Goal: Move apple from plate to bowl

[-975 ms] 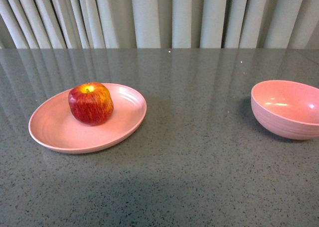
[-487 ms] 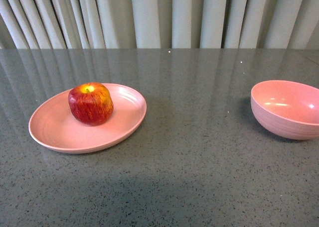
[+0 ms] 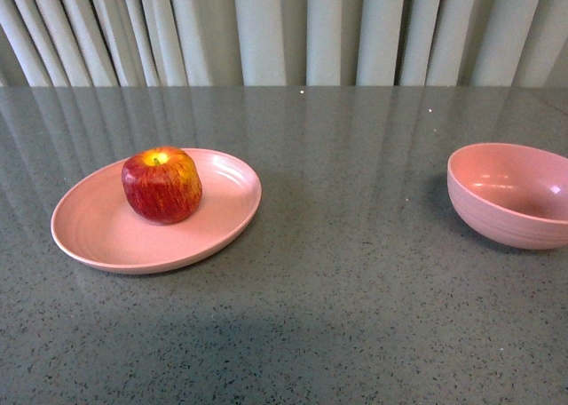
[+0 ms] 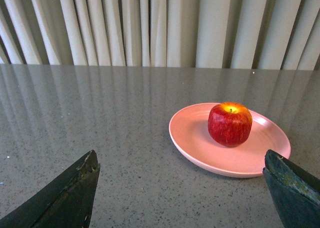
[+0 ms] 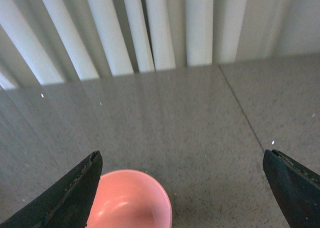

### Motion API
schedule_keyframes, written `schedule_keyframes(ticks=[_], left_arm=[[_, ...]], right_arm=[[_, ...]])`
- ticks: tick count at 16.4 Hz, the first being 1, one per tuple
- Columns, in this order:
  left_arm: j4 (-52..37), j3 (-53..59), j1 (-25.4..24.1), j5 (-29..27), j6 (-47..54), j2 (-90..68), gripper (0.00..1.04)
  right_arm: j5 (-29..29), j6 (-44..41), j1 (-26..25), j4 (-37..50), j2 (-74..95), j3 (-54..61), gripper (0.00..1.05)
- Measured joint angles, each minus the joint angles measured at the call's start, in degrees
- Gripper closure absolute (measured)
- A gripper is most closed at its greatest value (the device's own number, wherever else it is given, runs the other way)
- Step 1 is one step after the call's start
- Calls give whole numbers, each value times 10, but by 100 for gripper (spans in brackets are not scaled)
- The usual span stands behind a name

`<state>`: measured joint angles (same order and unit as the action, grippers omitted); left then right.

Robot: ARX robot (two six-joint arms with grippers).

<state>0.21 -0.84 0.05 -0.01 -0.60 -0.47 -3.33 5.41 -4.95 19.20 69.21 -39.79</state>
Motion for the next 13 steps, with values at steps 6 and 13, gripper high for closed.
schedule_keyframes(ticks=[6,13], left_arm=[[0,0,0,0,0,0,7],[0,0,0,0,0,0,7]], right_arm=[[-6,-3,13,-138,243,-165,7],[-10,11,20,-175,306,-176,7]])
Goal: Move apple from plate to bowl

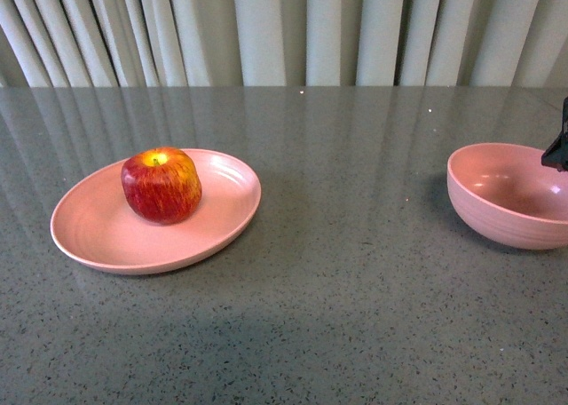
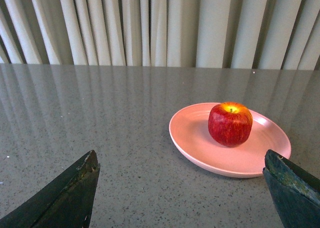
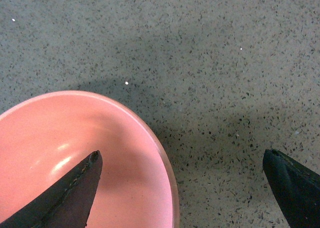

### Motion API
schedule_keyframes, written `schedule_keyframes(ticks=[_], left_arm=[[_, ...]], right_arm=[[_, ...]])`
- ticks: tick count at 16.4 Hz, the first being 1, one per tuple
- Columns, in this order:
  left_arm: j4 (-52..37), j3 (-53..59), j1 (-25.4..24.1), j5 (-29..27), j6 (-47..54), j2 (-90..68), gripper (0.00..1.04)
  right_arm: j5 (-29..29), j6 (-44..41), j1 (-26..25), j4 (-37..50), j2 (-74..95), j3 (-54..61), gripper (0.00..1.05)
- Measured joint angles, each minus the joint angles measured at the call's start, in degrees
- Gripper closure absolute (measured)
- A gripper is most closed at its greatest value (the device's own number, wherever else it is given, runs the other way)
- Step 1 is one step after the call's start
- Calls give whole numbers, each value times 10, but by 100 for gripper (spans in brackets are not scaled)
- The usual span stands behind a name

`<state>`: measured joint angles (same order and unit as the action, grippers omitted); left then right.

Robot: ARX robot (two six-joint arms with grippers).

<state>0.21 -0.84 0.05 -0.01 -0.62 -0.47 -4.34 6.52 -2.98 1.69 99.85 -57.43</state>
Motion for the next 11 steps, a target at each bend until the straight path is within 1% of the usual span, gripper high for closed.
schedule_keyframes(ticks=[2,4,5,11], left_arm=[[0,0,0,0,0,0,7],[0,0,0,0,0,0,7],[0,0,0,0,0,0,7],[0,0,0,0,0,0,7]], right_arm=[[2,2,4,0,7,0,7],[5,4,12,0,14,0,19],[5,5,12,-2,20,0,37],[4,15,12,-5,24,0,97]])
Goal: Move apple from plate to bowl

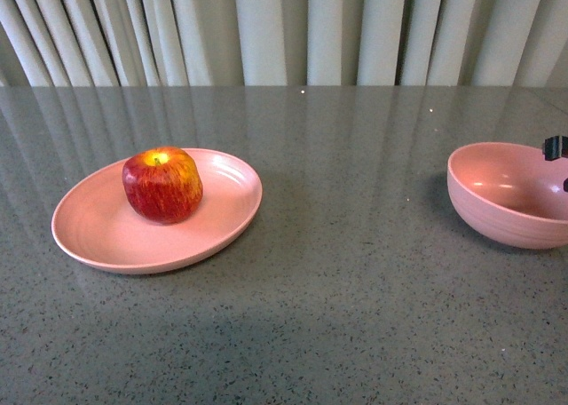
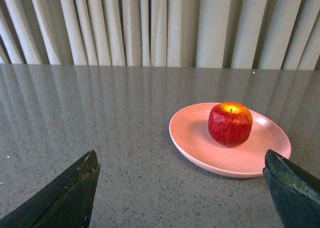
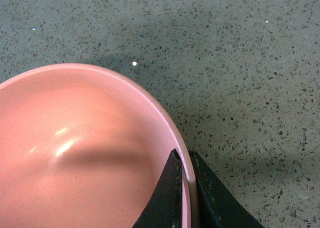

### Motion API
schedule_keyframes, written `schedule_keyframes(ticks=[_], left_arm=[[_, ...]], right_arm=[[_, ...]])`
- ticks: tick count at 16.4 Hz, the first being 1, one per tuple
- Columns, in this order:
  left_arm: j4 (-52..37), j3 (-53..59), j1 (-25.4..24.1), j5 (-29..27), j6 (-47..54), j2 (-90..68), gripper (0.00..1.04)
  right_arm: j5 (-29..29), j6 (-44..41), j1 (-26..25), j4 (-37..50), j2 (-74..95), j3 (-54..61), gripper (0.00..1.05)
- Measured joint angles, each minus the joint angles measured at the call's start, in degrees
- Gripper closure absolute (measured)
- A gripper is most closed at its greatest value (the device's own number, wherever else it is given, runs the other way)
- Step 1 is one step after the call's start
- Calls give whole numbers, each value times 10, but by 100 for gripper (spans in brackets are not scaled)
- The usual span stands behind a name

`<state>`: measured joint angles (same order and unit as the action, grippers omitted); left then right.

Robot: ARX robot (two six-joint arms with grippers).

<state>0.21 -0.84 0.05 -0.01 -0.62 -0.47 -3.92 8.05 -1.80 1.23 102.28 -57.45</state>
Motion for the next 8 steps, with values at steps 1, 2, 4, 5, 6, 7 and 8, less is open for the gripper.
schedule_keyframes(ticks=[1,2,4,5,6,7,8], left_arm=[[0,0,0,0,0,0,7],[0,0,0,0,0,0,7],[0,0,0,0,0,0,7],[0,0,0,0,0,0,7],[0,0,0,0,0,0,7],[0,0,0,0,0,0,7],[0,0,0,0,0,0,7]], right_arm=[[-2,4,0,-4,0,-3,102],[-2,5,3,-5,-2,-3,102],[-7,9,7,-12,-22,-3,102],[-14,12,11,-14,-42,-3,102],[-17,14,19,-17,-63,-4,102],[-20,15,32,-21,-84,-9,102],[-21,16,50,-24,-99,-16,102]])
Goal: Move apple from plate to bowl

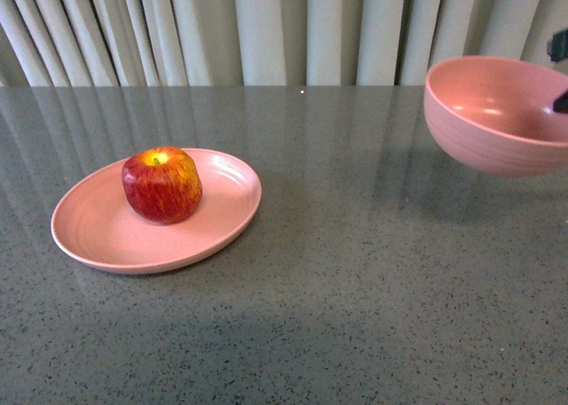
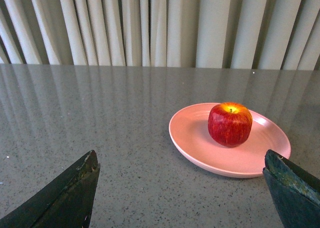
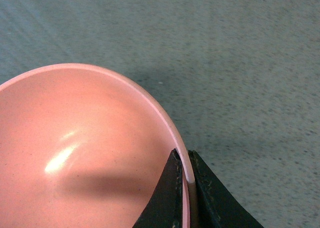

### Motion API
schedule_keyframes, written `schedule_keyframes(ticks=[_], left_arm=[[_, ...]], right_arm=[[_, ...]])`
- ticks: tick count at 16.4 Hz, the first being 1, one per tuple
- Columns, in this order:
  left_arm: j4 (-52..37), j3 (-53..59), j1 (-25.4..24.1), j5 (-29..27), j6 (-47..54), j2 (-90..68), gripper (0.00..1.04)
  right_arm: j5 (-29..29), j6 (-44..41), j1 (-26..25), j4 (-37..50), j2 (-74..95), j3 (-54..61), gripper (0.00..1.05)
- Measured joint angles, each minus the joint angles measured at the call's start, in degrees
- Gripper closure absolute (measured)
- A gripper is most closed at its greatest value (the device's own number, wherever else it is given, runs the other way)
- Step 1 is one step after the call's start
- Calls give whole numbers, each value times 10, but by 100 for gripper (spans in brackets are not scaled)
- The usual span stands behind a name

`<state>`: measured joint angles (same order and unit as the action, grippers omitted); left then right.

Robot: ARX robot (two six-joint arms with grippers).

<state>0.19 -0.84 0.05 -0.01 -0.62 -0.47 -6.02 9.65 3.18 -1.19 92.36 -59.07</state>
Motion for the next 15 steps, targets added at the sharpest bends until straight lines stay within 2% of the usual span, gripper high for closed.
schedule_keyframes(ticks=[5,8,15], left_arm=[[0,0,0,0,0,0,7],[0,0,0,0,0,0,7],[0,0,0,0,0,0,7]], right_arm=[[9,24,108,-6,-2,-13,102],[26,28,148,-7,38,-21,102],[49,32,178,-23,111,-46,102]])
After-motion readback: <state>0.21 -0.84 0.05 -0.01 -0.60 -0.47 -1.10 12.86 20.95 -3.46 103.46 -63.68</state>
